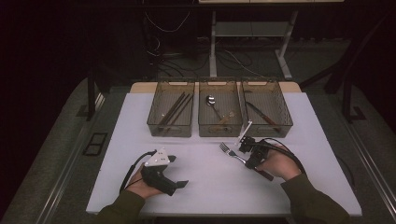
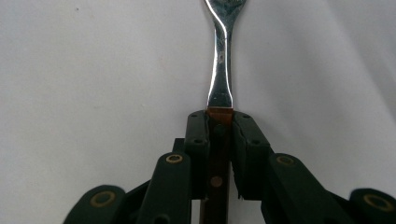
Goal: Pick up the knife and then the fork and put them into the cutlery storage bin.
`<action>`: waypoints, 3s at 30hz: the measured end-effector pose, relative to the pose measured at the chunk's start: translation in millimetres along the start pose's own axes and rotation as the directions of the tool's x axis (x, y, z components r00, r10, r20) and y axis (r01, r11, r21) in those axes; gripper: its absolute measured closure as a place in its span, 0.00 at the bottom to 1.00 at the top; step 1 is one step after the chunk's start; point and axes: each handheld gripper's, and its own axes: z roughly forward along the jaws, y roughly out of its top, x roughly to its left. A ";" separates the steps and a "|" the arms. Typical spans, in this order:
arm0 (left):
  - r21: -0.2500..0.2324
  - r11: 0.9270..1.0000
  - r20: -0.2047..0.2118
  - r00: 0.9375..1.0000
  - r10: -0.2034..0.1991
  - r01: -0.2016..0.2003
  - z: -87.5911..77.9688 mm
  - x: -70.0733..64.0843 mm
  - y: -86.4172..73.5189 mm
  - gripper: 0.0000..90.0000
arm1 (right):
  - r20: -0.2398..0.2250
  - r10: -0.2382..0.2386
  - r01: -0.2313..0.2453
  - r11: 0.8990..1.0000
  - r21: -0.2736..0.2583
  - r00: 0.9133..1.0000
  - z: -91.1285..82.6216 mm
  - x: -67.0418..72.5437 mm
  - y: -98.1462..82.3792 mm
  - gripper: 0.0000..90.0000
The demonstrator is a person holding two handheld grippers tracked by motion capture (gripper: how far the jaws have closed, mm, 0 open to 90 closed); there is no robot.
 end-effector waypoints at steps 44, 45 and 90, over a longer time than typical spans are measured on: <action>0.003 1.000 0.006 1.000 0.011 -0.011 -4.1 0.8 -0.2 0.00 | -0.111 0.128 -0.165 0.873 -0.459 0.986 -49.1 -48.5 -55.2 0.86; 0.002 1.000 0.006 1.000 0.011 -0.011 -4.0 0.8 -0.2 0.00 | -0.111 0.126 -0.164 0.866 -0.473 0.986 -50.1 -49.0 -56.4 0.86; 0.015 1.000 0.005 1.000 0.012 -0.012 -2.2 0.2 -0.9 0.00 | -0.061 0.276 -0.245 0.705 -0.665 0.959 -93.1 -100.8 -82.1 0.86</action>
